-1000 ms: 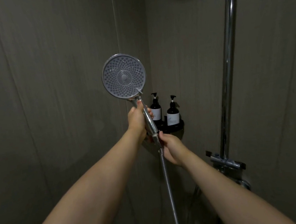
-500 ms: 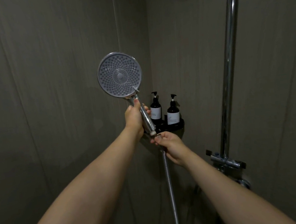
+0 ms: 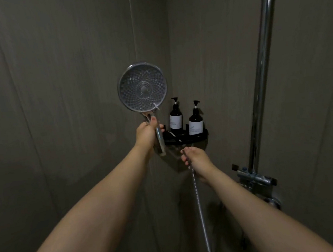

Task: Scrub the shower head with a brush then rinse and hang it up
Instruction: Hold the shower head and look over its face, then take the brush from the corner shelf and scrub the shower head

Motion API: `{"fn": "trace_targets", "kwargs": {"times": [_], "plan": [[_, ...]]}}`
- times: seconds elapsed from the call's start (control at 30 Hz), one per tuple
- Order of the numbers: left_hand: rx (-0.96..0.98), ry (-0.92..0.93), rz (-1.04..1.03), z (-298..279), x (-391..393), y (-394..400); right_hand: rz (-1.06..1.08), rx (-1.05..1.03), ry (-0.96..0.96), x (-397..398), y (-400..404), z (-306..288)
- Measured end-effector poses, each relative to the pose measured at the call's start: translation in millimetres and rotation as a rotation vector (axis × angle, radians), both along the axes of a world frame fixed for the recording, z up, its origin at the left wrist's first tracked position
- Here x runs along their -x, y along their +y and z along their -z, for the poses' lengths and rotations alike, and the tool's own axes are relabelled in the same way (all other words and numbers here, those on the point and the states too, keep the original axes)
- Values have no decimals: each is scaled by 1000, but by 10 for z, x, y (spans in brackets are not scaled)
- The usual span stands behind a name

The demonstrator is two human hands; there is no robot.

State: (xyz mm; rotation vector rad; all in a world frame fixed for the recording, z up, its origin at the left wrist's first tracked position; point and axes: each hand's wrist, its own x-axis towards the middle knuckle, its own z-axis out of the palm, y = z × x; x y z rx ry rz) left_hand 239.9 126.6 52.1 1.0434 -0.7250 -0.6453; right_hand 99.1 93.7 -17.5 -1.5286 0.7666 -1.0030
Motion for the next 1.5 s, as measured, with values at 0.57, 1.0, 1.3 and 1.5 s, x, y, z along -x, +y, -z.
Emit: {"fn": "trace_targets", "kwargs": {"times": [0.57, 1.0, 1.3, 1.5], "plan": [[-141, -195, -16, 114, 136, -62, 85, 84, 151, 30, -186, -98], [-113, 24, 234, 196, 531, -308, 299, -96, 3, 658, -580, 198], [-96, 33, 325, 250, 944, -593, 450, -51, 259, 1560, -1039, 431], [-116, 54, 365, 295, 1156, -801, 577, 33, 422, 1958, -1254, 606]]}}
